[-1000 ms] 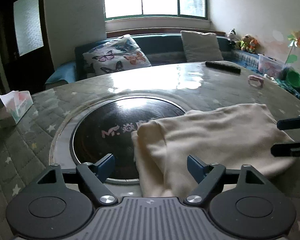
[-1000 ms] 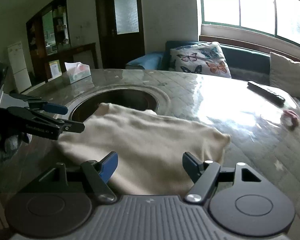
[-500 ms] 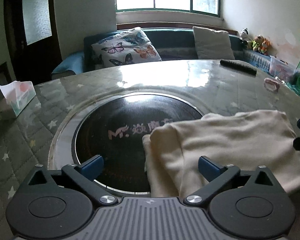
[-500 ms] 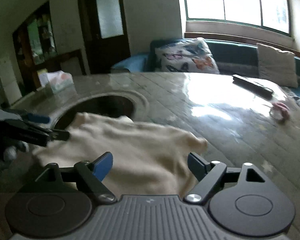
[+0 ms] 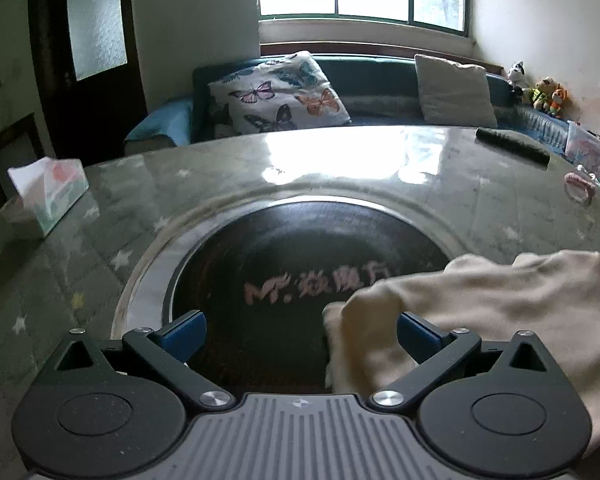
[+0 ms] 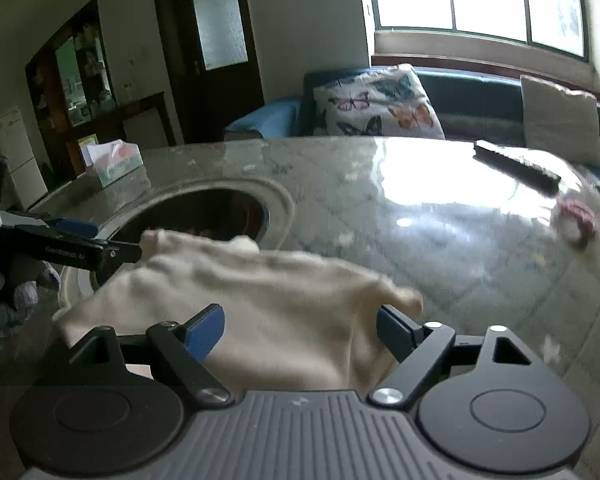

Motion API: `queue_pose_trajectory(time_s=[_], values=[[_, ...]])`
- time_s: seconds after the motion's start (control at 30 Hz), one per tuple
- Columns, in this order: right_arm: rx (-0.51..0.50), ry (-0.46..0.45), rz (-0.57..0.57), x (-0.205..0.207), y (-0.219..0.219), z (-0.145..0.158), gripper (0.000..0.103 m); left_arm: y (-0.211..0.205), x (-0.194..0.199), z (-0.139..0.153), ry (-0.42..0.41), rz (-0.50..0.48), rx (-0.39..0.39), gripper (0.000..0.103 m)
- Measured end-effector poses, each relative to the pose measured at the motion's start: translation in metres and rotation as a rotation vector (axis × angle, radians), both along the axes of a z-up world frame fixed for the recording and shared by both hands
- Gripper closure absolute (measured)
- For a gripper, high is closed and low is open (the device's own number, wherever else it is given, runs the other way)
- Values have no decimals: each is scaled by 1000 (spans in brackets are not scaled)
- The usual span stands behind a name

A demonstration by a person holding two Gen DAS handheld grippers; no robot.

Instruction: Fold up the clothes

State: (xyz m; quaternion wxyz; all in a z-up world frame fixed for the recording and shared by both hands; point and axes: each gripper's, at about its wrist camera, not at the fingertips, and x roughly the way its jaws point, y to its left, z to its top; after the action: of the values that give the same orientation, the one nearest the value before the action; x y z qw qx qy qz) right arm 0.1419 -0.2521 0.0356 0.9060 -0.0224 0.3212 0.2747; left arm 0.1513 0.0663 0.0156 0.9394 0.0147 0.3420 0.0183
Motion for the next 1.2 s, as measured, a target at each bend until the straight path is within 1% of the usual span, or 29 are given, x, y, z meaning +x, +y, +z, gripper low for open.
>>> queue_pose_trajectory(time_s=[0.13, 0.27, 0.4, 0.5, 0.57, 0.67, 0.73, 0.93, 1.0, 1.1, 1.2], values=[[6, 11, -1, 17, 5, -2, 18, -6, 13, -3, 5, -5, 19, 0], [29, 96, -26, 30, -1, -18, 17, -5, 20, -12, 26, 3, 35, 0], [13, 57, -20, 26, 1, -9, 17, -1, 20, -12, 33, 18, 23, 0], [23, 37, -5, 27, 3, -3, 13, -1, 21, -13, 32, 17, 23, 0], [20, 43, -3, 31, 6, -6, 12, -1, 23, -14, 33, 18, 26, 0], [10, 85, -26, 38, 4, -17, 12, 2, 24, -16, 37, 21, 21, 0], [8, 73, -22, 34, 3, -15, 12, 4, 24, -16, 40, 24, 20, 0], [-13, 17, -3, 20, 9, 0, 7, 2, 21, -13, 44, 29, 23, 0], [-21, 3, 12, 14, 15, 3, 7, 2, 18, -12, 45, 30, 24, 0], [-28, -8, 34, 6, 23, 5, 3, 3, 14, -9, 45, 35, 25, 0], [-44, -21, 68, -4, 33, 5, 3, 6, 9, -7, 45, 42, 25, 0]])
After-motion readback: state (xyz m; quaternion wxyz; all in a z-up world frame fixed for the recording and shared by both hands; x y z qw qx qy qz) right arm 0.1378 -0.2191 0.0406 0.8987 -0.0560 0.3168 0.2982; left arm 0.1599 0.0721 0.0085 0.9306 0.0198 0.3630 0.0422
